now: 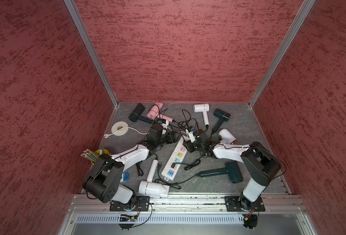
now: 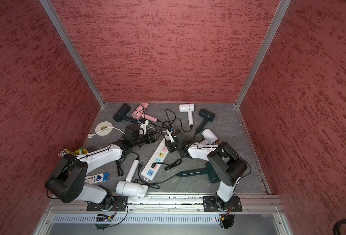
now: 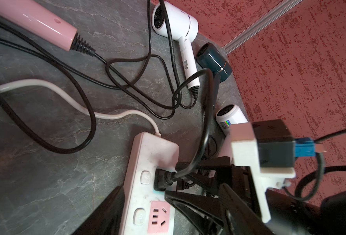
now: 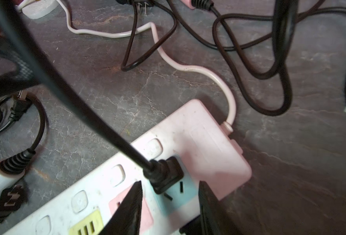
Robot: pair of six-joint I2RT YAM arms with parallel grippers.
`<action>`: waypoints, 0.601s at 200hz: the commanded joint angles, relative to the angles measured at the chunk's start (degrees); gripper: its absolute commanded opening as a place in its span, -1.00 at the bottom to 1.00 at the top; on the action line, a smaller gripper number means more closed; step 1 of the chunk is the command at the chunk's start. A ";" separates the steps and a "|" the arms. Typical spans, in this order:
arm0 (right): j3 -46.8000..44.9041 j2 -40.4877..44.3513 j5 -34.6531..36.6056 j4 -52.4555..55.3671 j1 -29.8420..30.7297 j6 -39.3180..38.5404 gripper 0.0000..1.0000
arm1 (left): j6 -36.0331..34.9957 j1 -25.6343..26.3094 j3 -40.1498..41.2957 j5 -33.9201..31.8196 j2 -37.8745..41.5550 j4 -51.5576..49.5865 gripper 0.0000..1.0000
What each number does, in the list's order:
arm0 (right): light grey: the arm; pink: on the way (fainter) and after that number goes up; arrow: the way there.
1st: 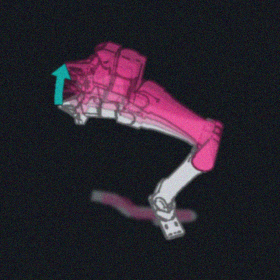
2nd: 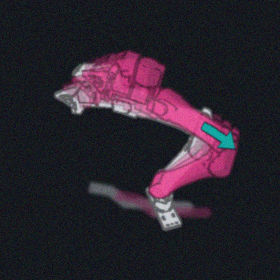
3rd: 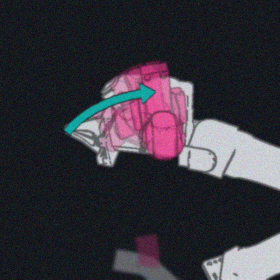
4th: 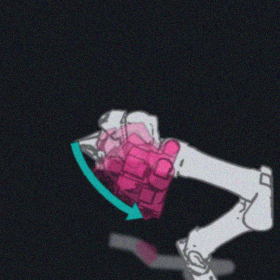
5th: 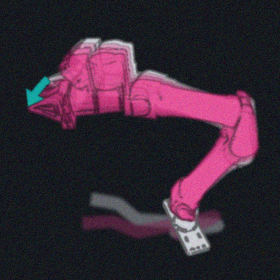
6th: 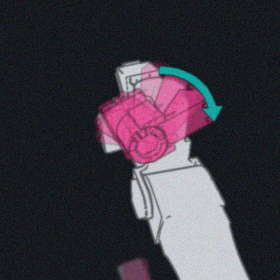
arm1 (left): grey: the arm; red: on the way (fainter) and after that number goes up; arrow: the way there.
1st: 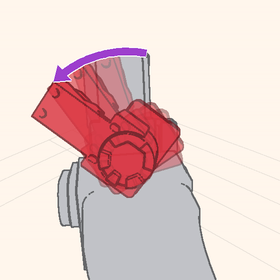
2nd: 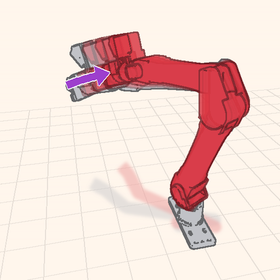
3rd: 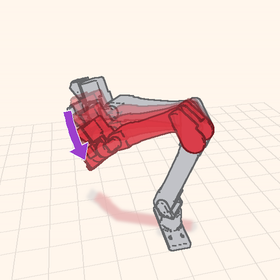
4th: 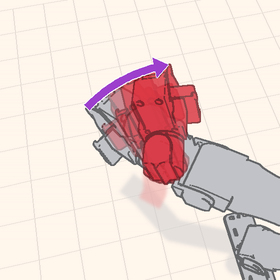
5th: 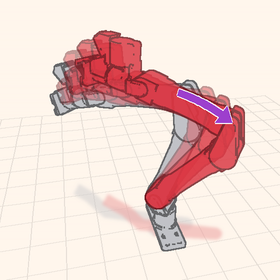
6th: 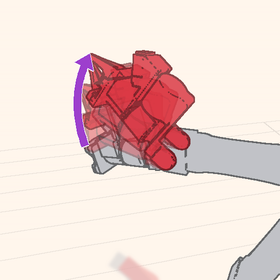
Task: Charge the blow dryers
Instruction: Insert the plug into the socket.
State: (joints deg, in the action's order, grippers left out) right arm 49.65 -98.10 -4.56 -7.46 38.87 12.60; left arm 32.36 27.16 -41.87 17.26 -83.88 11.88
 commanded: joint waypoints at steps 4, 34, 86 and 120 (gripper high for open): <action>-2.16 5.03 -1.81 -0.07 -0.81 0.85 0.03 | -0.10 -0.43 1.21 -1.50 1.83 2.16 0.52; -5.69 12.05 -3.77 -1.02 -1.69 0.18 0.25 | 0.10 -0.25 3.36 -2.94 4.83 3.74 0.58; -8.78 25.44 -3.99 -0.82 -5.38 1.49 1.00 | -0.50 0.07 7.02 -7.83 11.16 5.11 0.88; -7.13 28.85 9.82 -0.46 -5.96 10.96 1.00 | -1.38 0.22 8.38 -12.66 14.37 4.12 0.99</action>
State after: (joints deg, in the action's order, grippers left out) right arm 40.86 -70.46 -4.40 -8.19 33.28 17.28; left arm 32.42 27.29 -34.46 9.02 -71.40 15.11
